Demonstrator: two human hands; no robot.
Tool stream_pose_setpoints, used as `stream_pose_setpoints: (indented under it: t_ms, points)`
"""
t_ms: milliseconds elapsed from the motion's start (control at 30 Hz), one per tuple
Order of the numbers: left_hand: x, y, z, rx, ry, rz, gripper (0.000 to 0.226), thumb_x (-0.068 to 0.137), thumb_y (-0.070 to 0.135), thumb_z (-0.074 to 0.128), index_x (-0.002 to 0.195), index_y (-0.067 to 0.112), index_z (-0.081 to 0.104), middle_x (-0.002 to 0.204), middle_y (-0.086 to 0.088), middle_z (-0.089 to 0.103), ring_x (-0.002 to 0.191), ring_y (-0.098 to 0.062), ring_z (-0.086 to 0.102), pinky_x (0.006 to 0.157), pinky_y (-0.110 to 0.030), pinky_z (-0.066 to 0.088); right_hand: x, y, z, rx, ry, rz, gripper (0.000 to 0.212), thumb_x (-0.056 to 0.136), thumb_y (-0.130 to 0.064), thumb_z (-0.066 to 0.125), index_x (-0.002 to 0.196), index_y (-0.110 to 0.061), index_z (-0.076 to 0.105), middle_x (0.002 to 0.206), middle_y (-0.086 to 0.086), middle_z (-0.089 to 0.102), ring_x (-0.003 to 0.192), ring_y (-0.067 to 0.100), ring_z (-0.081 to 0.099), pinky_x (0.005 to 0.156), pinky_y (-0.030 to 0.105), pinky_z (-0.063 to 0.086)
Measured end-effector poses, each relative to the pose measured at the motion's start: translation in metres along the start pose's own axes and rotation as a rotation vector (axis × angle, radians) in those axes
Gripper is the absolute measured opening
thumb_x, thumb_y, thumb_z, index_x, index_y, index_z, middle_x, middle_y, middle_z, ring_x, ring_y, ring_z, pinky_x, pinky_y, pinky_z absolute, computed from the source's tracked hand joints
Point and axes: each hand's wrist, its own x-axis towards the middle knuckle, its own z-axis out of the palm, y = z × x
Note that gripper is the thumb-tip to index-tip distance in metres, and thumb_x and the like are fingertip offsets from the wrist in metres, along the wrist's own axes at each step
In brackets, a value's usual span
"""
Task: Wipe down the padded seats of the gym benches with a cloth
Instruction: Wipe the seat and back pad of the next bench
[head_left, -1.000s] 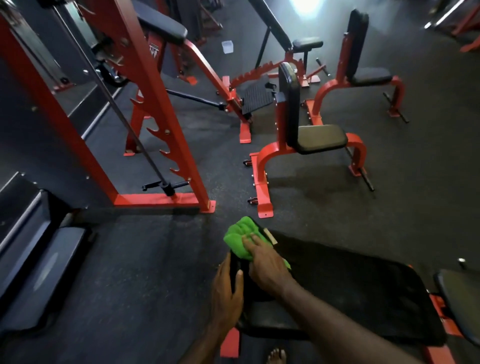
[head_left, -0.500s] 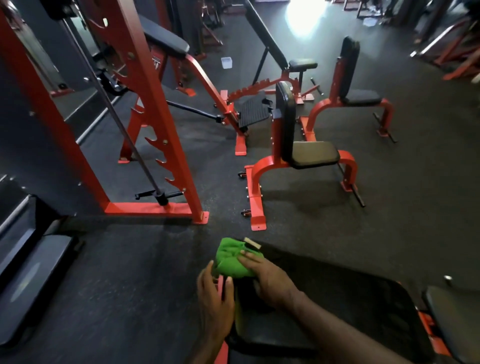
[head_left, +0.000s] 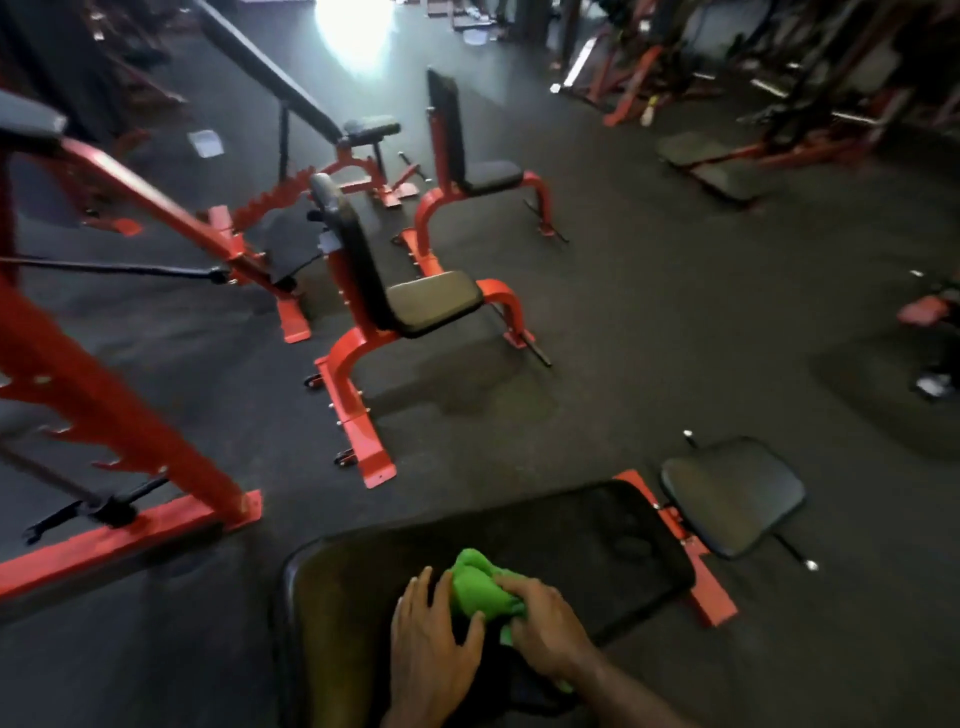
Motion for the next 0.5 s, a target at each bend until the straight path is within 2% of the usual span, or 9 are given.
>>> stream_pose_setpoints:
  t_ms: [100,167,233,300,400,467,500]
  points:
    - [0.020,0.037,0.013,-0.031,-0.030,0.066,0.072,0.097,0.062,0.048,0.159,0.032,0.027,0.166,0.003,0.027,0.152,-0.015,0.026,0.123,-0.032,0.024,-0.007,0.026,-0.034,0.084,0.114,0.066,0.062,0.087,-0.006,0.055,0.145,-0.029,0.057,0.149,-0.015,0.051,0.142,0.005,0.044,0.110,0.008,0.028]
    - [0.034,0.070,0.022,-0.042,-0.071,0.136,0.068,0.098,0.059,0.050,0.156,0.028,0.035,0.161,0.000,0.037,0.146,-0.017,0.038,0.118,-0.032,0.033,-0.013,0.044,-0.063,0.147,0.186,0.102,0.059,0.086,-0.005,0.057,0.141,-0.028,0.062,0.147,-0.010,0.057,0.140,0.006,0.048,0.101,-0.003,0.026]
    - [0.047,0.103,0.032,-0.026,-0.111,0.198,0.063,0.099,0.056,0.051,0.153,0.025,0.042,0.156,-0.002,0.044,0.139,-0.020,0.047,0.113,-0.036,0.041,-0.020,0.062,-0.091,0.177,0.263,0.128,0.055,0.088,-0.002,0.059,0.139,-0.022,0.065,0.145,-0.005,0.060,0.136,0.003,0.048,0.093,-0.009,0.023]
    - [0.056,0.139,0.045,-0.029,-0.149,0.236,0.061,0.099,0.054,0.052,0.150,0.024,0.045,0.153,-0.003,0.047,0.135,-0.023,0.051,0.109,-0.041,0.045,-0.028,0.085,-0.116,0.214,0.316,0.150,0.052,0.089,0.000,0.061,0.138,-0.018,0.066,0.143,-0.003,0.061,0.134,0.002,0.048,0.093,-0.007,0.024]
    - [0.065,0.195,0.069,-0.024,-0.181,0.295,0.058,0.100,0.052,0.052,0.149,0.023,0.045,0.151,-0.003,0.048,0.133,-0.025,0.053,0.106,-0.044,0.046,-0.038,0.123,-0.152,0.294,0.386,0.198,0.053,0.089,-0.005,0.063,0.139,-0.021,0.064,0.145,-0.004,0.060,0.138,0.012,0.051,0.106,0.009,0.032]
    - [0.067,0.236,0.091,-0.014,-0.195,0.337,0.058,0.100,0.052,0.052,0.149,0.022,0.045,0.150,-0.003,0.049,0.131,-0.024,0.054,0.105,-0.043,0.047,-0.047,0.154,-0.181,0.321,0.427,0.202,0.053,0.088,-0.007,0.064,0.139,-0.023,0.064,0.144,-0.006,0.061,0.138,0.011,0.052,0.112,0.017,0.036]
    - [0.069,0.253,0.099,-0.008,-0.200,0.348,0.057,0.100,0.052,0.052,0.149,0.022,0.045,0.149,-0.003,0.049,0.131,-0.024,0.054,0.105,-0.042,0.047,-0.051,0.165,-0.193,0.325,0.441,0.196,0.053,0.088,-0.006,0.064,0.138,-0.023,0.065,0.141,-0.009,0.062,0.135,0.009,0.053,0.111,0.017,0.038]
